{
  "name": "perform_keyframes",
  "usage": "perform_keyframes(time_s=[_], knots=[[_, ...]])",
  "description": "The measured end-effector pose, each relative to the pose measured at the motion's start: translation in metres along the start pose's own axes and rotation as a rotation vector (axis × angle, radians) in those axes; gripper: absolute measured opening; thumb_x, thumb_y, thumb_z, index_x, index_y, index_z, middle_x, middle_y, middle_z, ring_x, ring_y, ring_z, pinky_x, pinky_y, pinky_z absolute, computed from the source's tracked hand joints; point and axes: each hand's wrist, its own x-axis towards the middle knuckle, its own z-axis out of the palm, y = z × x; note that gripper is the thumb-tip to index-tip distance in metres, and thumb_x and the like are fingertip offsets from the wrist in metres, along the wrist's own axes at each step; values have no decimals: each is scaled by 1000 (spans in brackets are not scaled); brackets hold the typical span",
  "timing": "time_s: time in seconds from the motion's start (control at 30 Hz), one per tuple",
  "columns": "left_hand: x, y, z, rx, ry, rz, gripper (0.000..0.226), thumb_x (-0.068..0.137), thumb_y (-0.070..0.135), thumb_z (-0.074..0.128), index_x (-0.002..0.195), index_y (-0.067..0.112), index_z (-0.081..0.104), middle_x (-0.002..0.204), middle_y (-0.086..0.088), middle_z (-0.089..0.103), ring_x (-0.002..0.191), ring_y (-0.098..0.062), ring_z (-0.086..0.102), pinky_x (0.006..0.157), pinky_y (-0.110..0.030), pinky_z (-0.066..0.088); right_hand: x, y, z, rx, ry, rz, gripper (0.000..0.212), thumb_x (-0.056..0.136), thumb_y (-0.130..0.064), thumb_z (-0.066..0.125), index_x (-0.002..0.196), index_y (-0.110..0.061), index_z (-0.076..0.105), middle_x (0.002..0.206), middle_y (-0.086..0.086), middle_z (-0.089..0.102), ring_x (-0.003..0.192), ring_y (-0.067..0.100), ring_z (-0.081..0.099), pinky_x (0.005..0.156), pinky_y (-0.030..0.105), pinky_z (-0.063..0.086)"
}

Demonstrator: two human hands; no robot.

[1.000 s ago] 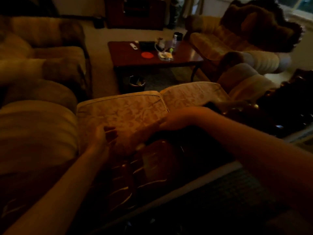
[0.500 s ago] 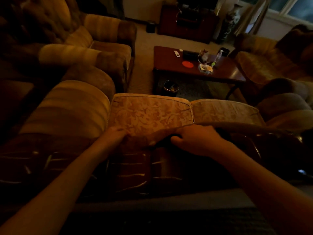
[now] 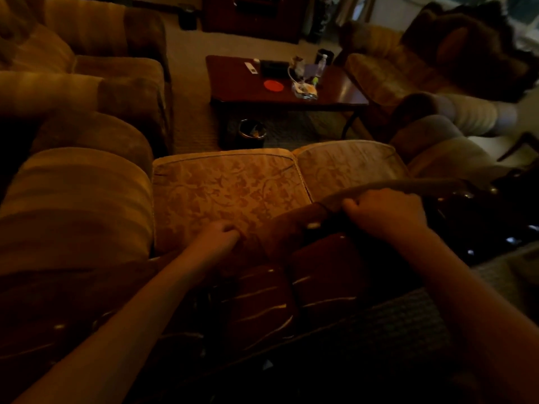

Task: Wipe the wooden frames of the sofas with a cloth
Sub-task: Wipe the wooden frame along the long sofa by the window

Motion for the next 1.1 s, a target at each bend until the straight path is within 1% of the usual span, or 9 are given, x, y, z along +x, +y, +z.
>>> perform_keyframes(time_s=[0.2,0.3,0.4,0.53,0.67,0.73,0.87,0.97,1.1], knots=[[0,7,13,11,-134,60,33,89,1,46,67,21,60,65,-3,56,58,-16,49,57,-26,38,-77,-124,60,146,149,-79,32,80,-40,43,86,-21,68,89,1,65,90,23,62,82,38,37],[-7,4,15,-10,-161,86,31,90,2,45,70,21,59,63,-1,56,48,-9,45,45,-21,34,-118,-108,80,274,285,-54,36,76,-39,45,96,-23,70,103,-3,66,102,14,60,75,43,45],[-15,3,17,54,-187,137,25,91,5,45,76,19,60,56,1,48,34,-2,39,38,-16,29,-107,-64,75,161,418,35,40,82,-40,43,107,-21,69,119,3,63,116,19,52,91,51,38],[-21,5,24,70,-154,167,18,92,9,45,93,13,63,72,2,55,56,-9,48,52,-23,37,-52,-75,58,125,382,210,38,86,-39,37,91,-21,70,103,-1,68,118,20,53,105,51,17],[-25,6,25,37,-86,187,17,90,8,48,90,11,64,71,4,56,69,-14,53,65,-29,43,-91,-114,96,32,411,20,38,86,-36,38,98,-19,70,104,-1,70,116,19,57,102,48,26],[-26,2,18,17,-65,192,17,91,8,47,86,14,62,66,2,53,59,-14,49,56,-26,38,-116,-102,103,54,427,-26,38,89,-38,42,112,-21,67,121,-2,64,121,17,54,103,46,27],[-31,-7,2,4,-50,173,18,94,10,44,89,14,61,61,-1,48,48,-13,40,50,-25,31,-84,-75,76,51,446,54,36,91,-40,40,105,-22,68,116,-4,66,121,19,53,105,51,22],[-32,-6,4,48,-47,192,18,93,10,44,91,14,62,70,0,53,56,-12,46,53,-24,34,-45,-92,58,97,261,178,30,96,-34,38,103,-19,62,111,-1,64,120,20,49,109,51,18],[-29,-6,17,200,-91,200,20,93,12,45,102,9,63,95,-4,60,86,-20,57,73,-30,45,-84,-114,91,3,377,95,25,90,-29,48,108,-20,63,110,0,66,118,21,54,105,51,27]])
